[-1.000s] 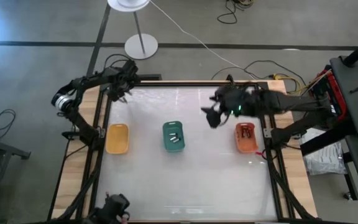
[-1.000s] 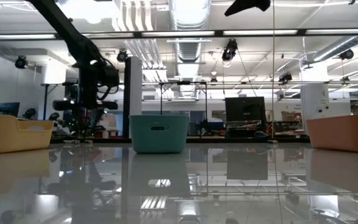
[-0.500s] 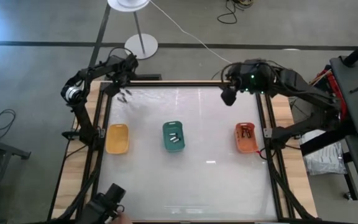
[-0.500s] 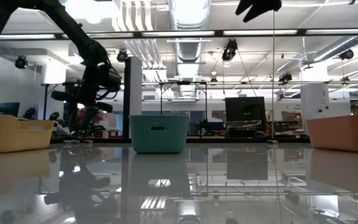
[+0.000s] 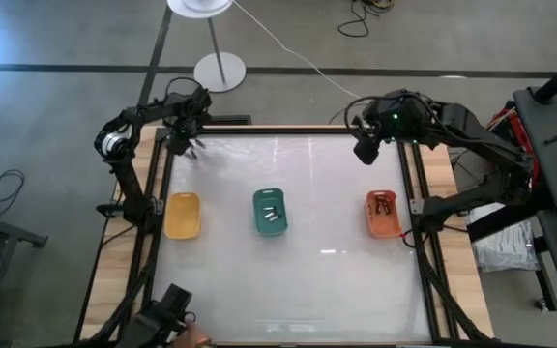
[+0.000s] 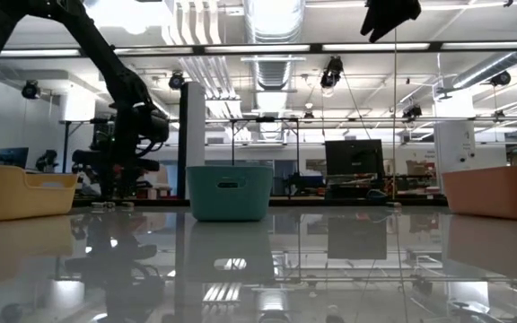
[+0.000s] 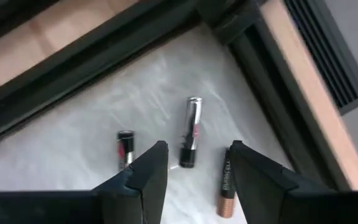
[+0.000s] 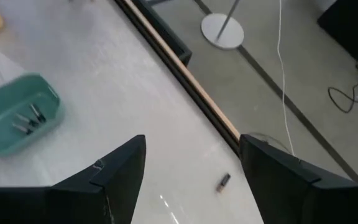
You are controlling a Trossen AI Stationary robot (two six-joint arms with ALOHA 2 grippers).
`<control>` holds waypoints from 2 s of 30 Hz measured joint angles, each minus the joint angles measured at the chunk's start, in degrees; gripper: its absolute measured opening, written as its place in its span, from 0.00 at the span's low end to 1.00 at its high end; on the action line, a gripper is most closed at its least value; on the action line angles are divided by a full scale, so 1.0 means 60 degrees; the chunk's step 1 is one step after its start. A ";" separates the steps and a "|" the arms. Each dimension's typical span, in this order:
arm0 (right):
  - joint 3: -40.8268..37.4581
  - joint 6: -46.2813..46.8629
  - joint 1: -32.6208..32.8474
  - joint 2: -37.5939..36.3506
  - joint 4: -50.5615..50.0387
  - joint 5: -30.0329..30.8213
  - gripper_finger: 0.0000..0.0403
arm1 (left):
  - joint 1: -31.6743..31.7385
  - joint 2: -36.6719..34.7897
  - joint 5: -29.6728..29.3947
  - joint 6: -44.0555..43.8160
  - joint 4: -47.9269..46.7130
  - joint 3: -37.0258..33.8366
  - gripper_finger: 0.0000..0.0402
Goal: Sort batteries
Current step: Put the silver battery into the green bin
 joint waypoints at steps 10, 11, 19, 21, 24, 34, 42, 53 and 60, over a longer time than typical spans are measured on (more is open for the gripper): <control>-0.0004 0.0213 -0.0033 -0.0429 -0.0947 0.0005 0.62 | 0.0108 -0.0004 -0.0261 -0.0065 0.0105 -0.0190 0.37; -0.0004 0.0278 -0.0052 -0.0499 -0.0998 0.0007 0.61 | 0.0108 -0.0004 -0.0291 -0.0075 0.0105 -0.0190 0.35; -0.0007 0.1116 -0.0127 -0.1247 -0.1644 0.0007 0.58 | 0.0171 -0.0004 -0.0189 -0.0723 0.0225 -0.0191 0.19; -0.0007 0.1335 -0.0127 -0.1442 -0.1662 0.0012 0.58 | 0.0169 -0.0004 -0.0081 -0.0924 0.0266 -0.0236 0.18; -0.0007 0.1692 -0.0127 -0.1709 -0.1705 0.0011 0.59 | 0.0173 -0.0004 -0.0004 -0.0990 0.0269 -0.0290 0.18; -0.0007 0.2204 -0.0127 -0.2068 -0.1747 0.0014 0.63 | 0.0296 0.0042 -0.0076 -0.1459 0.0265 -0.0224 0.18; -0.0007 0.2200 -0.0127 -0.2029 -0.1745 0.0014 0.61 | 0.0311 0.0870 0.0070 -0.1485 -0.0630 0.0466 0.18; -0.0007 0.2211 -0.0127 -0.2029 -0.1743 0.0018 0.57 | 0.0446 0.1220 0.0359 -0.1898 -0.1046 0.0827 0.18; -0.0007 0.2196 -0.0127 -0.2029 -0.1743 0.0018 0.61 | 0.0512 0.1223 0.0437 -0.2256 -0.0961 0.0826 0.18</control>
